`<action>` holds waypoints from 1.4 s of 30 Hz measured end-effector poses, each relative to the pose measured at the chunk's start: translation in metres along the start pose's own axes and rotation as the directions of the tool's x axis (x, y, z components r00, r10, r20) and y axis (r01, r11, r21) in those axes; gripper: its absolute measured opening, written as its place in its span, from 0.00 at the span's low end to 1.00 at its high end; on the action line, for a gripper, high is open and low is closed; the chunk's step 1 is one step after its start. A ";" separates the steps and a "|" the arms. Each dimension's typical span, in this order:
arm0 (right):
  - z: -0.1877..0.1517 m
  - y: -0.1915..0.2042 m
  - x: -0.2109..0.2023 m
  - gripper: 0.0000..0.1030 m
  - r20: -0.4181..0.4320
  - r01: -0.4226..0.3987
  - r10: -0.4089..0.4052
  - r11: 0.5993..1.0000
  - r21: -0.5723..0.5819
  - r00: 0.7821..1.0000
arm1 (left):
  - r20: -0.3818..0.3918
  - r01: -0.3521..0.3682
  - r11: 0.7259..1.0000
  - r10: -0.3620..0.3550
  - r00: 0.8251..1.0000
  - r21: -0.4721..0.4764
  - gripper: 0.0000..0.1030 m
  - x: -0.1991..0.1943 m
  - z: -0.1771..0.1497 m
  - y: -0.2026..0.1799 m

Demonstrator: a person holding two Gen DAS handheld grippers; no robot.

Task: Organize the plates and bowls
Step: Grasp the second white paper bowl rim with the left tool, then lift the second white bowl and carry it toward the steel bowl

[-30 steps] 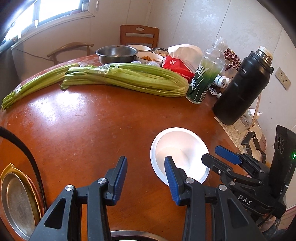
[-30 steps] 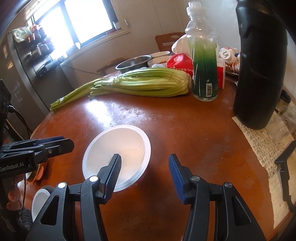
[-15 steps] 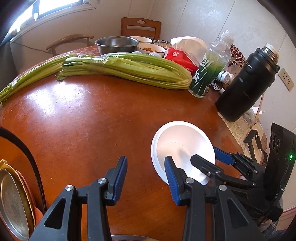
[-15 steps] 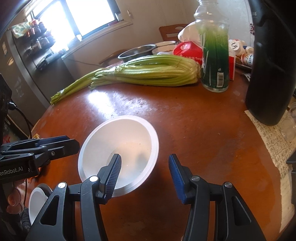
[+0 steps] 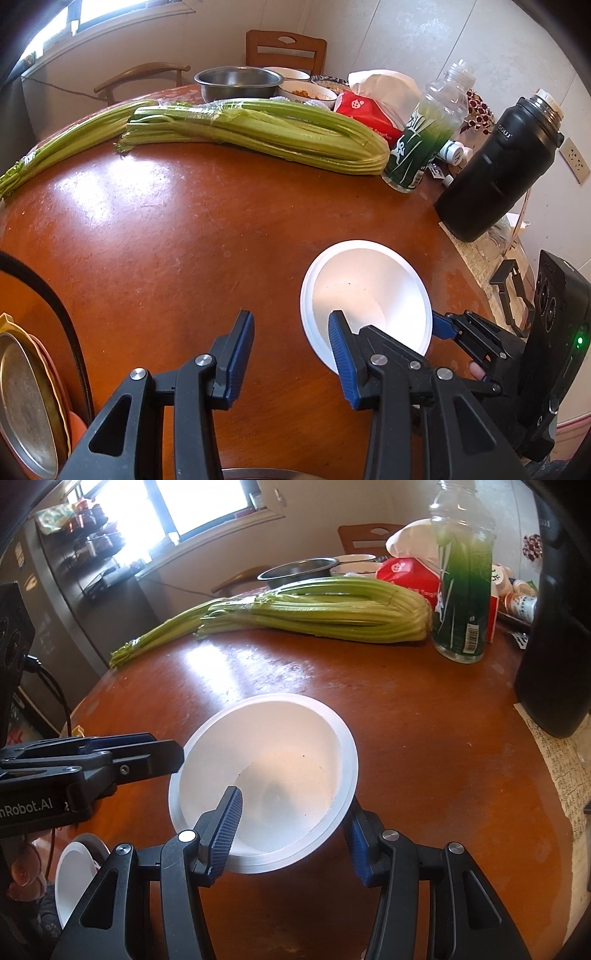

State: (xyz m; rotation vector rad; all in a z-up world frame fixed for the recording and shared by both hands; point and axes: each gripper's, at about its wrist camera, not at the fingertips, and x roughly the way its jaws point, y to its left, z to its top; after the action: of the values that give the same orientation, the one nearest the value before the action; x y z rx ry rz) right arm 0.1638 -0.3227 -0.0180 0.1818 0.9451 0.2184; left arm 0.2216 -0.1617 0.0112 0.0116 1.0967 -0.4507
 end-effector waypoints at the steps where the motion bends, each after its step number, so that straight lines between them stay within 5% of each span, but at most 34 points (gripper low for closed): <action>1: 0.000 0.002 0.000 0.53 -0.002 -0.001 0.001 1.000 -0.001 1.000 | -0.001 -0.002 1.000 0.002 1.000 -0.003 0.41 0.000 0.000 0.001; 29: -0.007 0.076 0.018 0.53 -0.062 -0.084 0.077 0.989 -0.120 0.995 | -0.045 -0.049 0.994 0.045 0.998 -0.095 0.41 -0.005 -0.025 0.057; 42: -0.006 0.102 0.028 0.53 -0.083 -0.092 0.080 0.984 -0.155 0.993 | -0.070 -0.005 0.987 -0.006 0.998 -0.161 0.40 -0.001 -0.035 0.084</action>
State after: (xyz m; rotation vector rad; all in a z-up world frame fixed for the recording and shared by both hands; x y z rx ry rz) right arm 0.1637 -0.2169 -0.0183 0.0682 0.9921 0.3814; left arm 0.2217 -0.0768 -0.0221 -0.1159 1.1996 -0.3634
